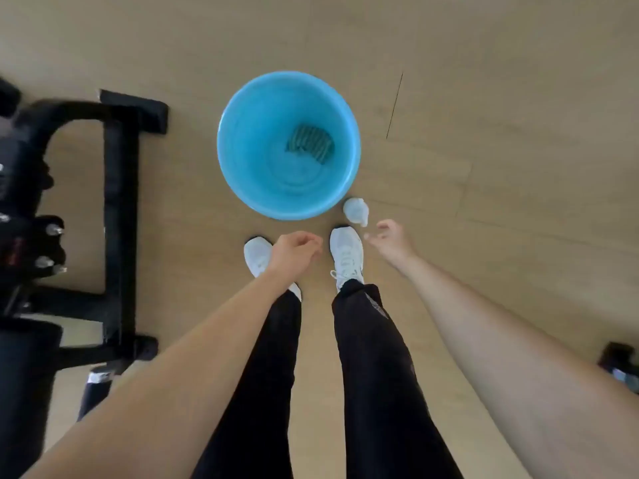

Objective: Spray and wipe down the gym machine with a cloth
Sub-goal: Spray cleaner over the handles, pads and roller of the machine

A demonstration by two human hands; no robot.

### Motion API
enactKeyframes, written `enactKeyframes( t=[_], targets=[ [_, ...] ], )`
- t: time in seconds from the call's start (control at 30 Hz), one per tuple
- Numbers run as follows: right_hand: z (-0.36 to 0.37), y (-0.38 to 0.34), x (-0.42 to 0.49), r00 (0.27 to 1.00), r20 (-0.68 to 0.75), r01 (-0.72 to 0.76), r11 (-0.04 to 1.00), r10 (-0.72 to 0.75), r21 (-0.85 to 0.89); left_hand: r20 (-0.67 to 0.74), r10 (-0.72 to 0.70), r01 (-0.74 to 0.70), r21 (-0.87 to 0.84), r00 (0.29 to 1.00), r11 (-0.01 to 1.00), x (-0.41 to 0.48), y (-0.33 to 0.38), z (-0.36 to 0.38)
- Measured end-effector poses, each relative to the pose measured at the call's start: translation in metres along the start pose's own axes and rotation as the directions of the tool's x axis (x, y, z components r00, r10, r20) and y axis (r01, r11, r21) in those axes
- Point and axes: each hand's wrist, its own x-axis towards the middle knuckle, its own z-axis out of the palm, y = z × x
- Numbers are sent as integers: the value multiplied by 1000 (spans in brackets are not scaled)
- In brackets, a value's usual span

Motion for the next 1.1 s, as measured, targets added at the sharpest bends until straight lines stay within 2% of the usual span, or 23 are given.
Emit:
enactKeyframes(
  t=[0.1, 0.2, 0.33, 0.47, 0.57, 0.63, 0.7, 0.83, 0.97, 1.1],
  targets=[
    [26, 10, 62, 999, -5, -35, 999, 35, -28, -5, -7, 7, -2, 1000, 1000, 47, -22, 17],
    [55, 18, 110, 998, 4, -55, 998, 55, -32, -10, -46, 44, -100, 999, 994, 75, -47, 29],
    [69, 23, 149, 992, -121, -39, 999, 42, 28, -6, -82, 81, -116, 997, 990, 87, -72, 36],
    [55, 28, 129, 978, -202, 62, 998, -54, 31, -9, -89, 87, -132, 996, 987, 77, -74, 28],
    [30, 30, 88, 974, -207, 107, 993, -96, 43, -11, -36, 35, -61, 999, 998, 59, -63, 17],
    [11, 25, 58, 987, -153, 69, 992, -52, 106, 2, 34, -34, 40, 999, 999, 44, -55, 11],
    [-5, 15, 28, 1000, -30, -5, 987, 10, 159, 41, 115, -121, 199, 993, 973, 29, -50, 5],
    [-26, -12, -32, 971, 240, -58, 952, -16, 300, 129, 172, -213, 481, 977, 850, -13, -37, -12],
    [-45, -43, -87, 920, 388, -89, 927, -64, 364, 160, 92, -163, 516, 983, 841, -75, -15, -36],
    [-52, -75, -144, 922, 380, -119, 886, -69, 448, 108, 123, -162, 515, 986, 842, -144, 8, -59]
  ],
)
